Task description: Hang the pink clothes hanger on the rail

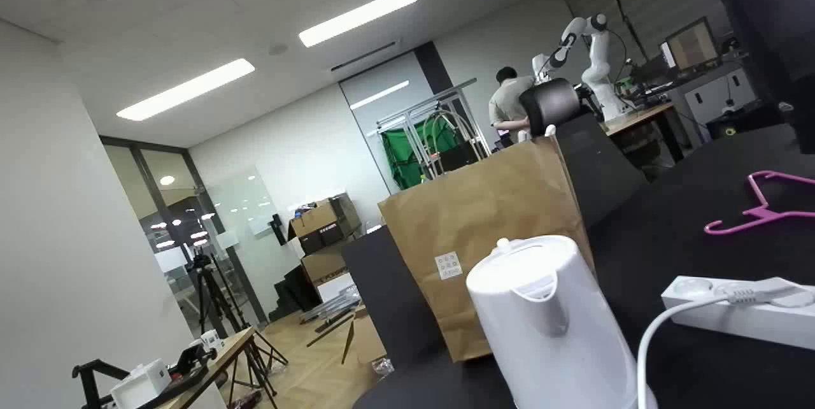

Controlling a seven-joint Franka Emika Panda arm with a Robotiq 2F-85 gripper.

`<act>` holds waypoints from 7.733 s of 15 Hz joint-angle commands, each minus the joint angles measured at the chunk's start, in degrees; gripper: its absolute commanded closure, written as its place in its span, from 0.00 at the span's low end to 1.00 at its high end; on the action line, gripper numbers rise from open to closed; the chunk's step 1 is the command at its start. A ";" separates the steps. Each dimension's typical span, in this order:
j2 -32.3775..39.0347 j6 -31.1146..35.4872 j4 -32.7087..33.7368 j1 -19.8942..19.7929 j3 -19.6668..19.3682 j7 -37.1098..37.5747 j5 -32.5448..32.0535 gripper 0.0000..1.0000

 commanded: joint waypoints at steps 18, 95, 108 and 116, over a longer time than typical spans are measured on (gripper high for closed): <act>19.60 26.81 2.04 -15.02 -2.77 -0.78 -16.28 0.00; 84.83 37.15 40.69 -7.41 -21.32 5.24 -9.35 0.40; 85.99 41.45 40.14 -12.15 -16.83 2.72 -6.30 0.00; 87.25 44.17 40.03 -13.76 -15.15 1.20 -5.11 0.00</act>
